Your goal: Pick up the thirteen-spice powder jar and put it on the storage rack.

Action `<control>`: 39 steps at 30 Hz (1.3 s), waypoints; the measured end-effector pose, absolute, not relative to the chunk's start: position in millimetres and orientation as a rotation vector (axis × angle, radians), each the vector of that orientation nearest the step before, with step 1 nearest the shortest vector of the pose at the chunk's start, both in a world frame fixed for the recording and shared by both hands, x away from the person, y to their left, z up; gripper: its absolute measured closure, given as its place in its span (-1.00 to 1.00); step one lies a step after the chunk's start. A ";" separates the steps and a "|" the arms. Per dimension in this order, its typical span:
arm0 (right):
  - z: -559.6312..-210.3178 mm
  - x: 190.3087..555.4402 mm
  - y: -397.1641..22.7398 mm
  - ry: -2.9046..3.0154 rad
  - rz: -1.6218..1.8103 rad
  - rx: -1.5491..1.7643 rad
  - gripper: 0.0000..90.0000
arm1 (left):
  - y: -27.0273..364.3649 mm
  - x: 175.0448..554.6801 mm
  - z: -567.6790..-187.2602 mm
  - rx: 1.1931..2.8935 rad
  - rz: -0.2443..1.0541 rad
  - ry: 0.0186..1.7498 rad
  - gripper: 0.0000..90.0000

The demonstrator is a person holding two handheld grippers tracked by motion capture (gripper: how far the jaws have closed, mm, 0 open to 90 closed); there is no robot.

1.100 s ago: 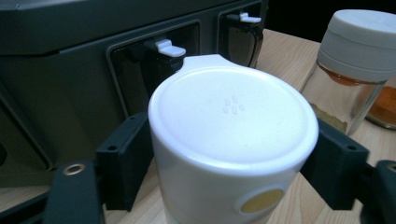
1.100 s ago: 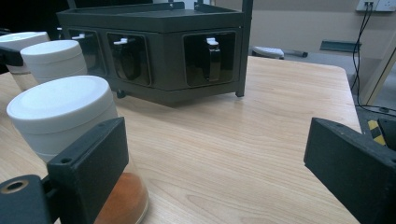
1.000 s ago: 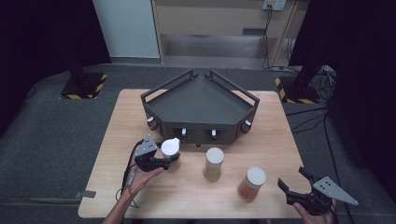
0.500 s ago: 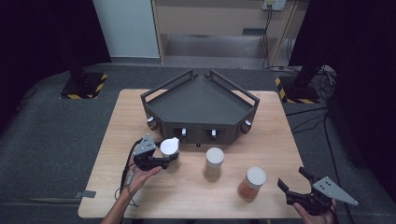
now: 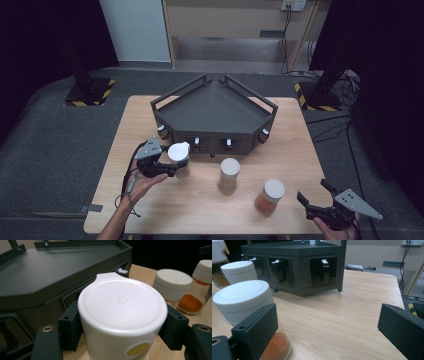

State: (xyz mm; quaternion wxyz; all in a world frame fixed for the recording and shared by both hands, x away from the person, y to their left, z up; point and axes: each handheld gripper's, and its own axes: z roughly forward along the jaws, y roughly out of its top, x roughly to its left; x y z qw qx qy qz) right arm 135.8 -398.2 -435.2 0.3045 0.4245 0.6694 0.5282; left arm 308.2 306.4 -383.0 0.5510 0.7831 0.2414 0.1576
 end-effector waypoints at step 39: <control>-435.9 139.1 -397.4 1.787 1.403 1.134 -0.99 | 298.5 353.4 -271.6 1.819 0.460 0.600 -0.34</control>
